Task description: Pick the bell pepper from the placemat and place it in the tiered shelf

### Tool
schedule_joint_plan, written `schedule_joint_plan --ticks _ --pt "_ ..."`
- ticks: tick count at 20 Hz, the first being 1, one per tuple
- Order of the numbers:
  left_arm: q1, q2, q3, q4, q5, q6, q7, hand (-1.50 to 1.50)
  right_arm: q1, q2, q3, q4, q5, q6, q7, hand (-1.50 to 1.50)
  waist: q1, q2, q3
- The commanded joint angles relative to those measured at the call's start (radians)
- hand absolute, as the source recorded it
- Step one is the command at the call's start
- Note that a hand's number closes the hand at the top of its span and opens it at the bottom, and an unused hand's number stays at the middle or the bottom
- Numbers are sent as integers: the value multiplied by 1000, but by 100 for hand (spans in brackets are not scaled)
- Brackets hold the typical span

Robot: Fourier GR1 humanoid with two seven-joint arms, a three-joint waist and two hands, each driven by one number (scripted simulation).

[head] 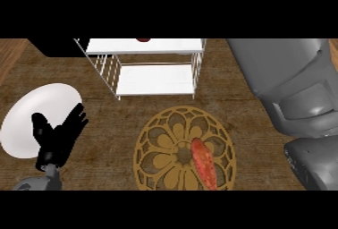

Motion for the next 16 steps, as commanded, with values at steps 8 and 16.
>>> schedule_joint_plan --ticks 8,16 --pt "38 3 16 -15 14 -3 47 0 148 -223 -68 -192 -24 2 78 -150 -26 -6 -2" --pt "26 -25 19 34 -10 23 8 0 430 -279 -66 -585 -147 206 143 -150 -48 -9 -2"
